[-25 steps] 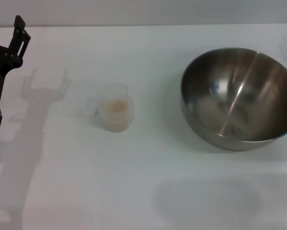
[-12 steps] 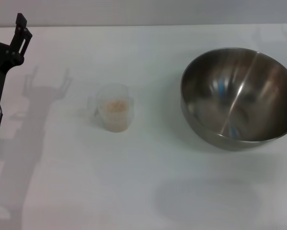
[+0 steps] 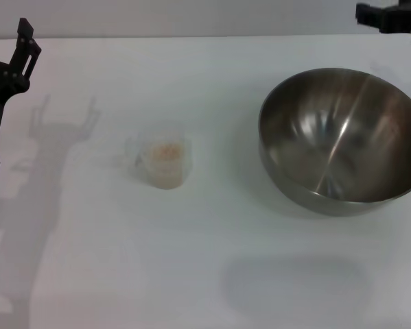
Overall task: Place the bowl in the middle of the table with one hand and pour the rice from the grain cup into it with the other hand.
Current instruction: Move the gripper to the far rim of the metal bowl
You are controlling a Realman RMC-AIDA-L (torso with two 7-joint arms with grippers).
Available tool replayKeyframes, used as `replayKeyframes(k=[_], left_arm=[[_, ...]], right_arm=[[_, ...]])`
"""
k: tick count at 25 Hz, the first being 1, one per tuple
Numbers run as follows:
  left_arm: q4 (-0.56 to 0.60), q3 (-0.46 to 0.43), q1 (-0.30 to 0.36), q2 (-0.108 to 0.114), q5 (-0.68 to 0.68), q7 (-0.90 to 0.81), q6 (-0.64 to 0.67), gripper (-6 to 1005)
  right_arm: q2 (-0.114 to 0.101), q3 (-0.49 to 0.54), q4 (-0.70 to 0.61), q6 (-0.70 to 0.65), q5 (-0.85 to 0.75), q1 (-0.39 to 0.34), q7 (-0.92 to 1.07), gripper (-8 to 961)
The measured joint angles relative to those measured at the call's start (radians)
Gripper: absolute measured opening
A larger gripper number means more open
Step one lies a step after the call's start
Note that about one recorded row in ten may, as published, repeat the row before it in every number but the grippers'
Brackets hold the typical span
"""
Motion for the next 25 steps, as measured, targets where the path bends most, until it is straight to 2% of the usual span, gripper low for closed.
replayKeyframes(k=[1, 2, 5, 6, 8, 11, 16, 25], left_arm=[[0.000, -0.001, 0.000, 0.000, 0.000, 0.000, 0.000, 863], [0.000, -0.001, 0.000, 0.000, 0.000, 0.000, 0.000, 863], [0.000, -0.002, 0.000, 0.000, 0.000, 0.000, 0.000, 863], [0.000, -0.003, -0.002, 0.000, -0.002, 0.000, 0.000, 863], [0.000, -0.003, -0.002, 0.000, -0.002, 0.000, 0.000, 863], [0.000, -0.004, -0.004, 0.000, -0.002, 0.000, 0.000, 863], [0.000, -0.006, -0.013, 0.000, -0.002, 0.000, 0.001, 863], [0.000, -0.016, -0.020, 0.000, -0.002, 0.000, 0.001, 862]], right_arm=[[-0.001, 0.049, -0.052, 0.153, 0.000, 0.017, 0.000, 749], [-0.001, 0.049, -0.052, 0.153, 0.000, 0.017, 0.000, 747], [-0.003, 0.159, -0.096, 0.400, 0.000, 0.068, 0.002, 742], [-0.007, 0.242, -0.096, 0.534, -0.004, 0.112, 0.002, 740], [-0.009, 0.276, -0.088, 0.586, -0.010, 0.131, 0.001, 736], [-0.028, 0.355, -0.045, 0.704, -0.058, 0.189, -0.009, 730], [-0.048, 0.358, 0.040, 0.738, -0.098, 0.226, -0.021, 721], [-0.050, 0.352, 0.168, 0.737, -0.112, 0.258, -0.062, 704]])
